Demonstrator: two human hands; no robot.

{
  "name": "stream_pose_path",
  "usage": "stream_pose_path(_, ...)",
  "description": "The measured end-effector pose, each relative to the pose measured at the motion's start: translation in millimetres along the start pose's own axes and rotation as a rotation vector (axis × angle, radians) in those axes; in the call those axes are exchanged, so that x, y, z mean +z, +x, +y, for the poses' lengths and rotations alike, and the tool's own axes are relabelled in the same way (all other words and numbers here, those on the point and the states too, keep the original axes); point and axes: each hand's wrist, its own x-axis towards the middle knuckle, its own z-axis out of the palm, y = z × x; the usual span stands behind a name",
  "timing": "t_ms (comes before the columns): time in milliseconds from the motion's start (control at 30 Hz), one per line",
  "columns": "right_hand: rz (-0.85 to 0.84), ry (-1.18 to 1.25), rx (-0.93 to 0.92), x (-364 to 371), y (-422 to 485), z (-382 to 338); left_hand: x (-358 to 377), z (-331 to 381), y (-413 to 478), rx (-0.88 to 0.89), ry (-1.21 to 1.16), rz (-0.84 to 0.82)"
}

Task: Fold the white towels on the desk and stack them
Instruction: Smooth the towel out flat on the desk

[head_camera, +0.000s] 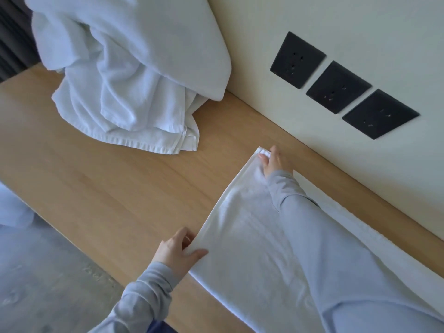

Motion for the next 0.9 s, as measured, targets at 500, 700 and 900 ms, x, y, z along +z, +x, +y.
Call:
stream_pose_path(500, 0.285, 0.054, -0.365, 10.7, 13.1, 15.5, 3.9, -20.4, -11.2, 0.049, -0.038, 0.240)
stream_pose_path(700, 0.358, 0.008, -0.462, 16.4, 24.4, 21.4, 9.5, -24.0, -11.9, 0.113, -0.053, 0.262)
stream_pose_path(900, 0.354, -0.167, -0.356, 10.1, 11.8, 12.2, 16.4, -14.9, -13.3, 0.231, 0.017, 0.512)
